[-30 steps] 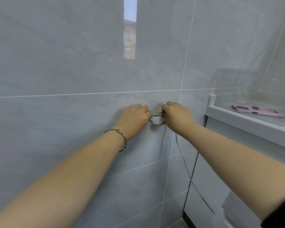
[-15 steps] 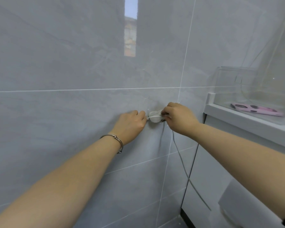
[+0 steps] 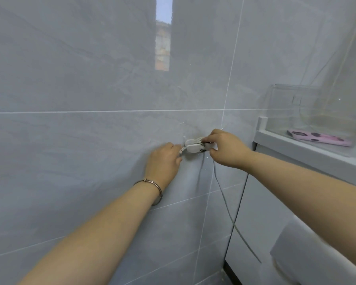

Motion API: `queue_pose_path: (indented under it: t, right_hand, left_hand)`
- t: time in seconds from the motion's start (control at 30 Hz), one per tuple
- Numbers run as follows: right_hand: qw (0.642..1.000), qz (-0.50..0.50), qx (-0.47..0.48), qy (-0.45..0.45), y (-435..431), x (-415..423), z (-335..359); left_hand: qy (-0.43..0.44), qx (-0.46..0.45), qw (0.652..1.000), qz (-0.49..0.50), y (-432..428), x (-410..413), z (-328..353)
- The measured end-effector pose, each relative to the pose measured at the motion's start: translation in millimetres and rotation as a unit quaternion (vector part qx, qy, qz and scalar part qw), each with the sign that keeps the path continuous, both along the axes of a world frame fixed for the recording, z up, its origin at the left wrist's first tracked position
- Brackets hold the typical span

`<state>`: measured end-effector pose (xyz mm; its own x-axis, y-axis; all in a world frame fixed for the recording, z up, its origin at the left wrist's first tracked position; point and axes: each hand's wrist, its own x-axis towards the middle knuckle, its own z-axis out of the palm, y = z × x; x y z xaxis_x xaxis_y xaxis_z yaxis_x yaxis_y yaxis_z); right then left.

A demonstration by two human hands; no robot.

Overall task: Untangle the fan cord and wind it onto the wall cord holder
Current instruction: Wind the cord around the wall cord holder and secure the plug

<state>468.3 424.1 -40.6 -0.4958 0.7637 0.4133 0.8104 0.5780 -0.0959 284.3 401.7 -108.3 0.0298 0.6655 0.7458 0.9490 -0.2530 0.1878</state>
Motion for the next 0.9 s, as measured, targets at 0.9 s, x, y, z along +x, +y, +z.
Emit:
queue_pose_path:
  t: [0.9]
  right_hand:
    - [0.736, -0.118, -0.25, 0.619, 53, 8, -8]
  left_hand:
    - [-0.05, -0.038, 0.99, -0.125, 6, 21, 24]
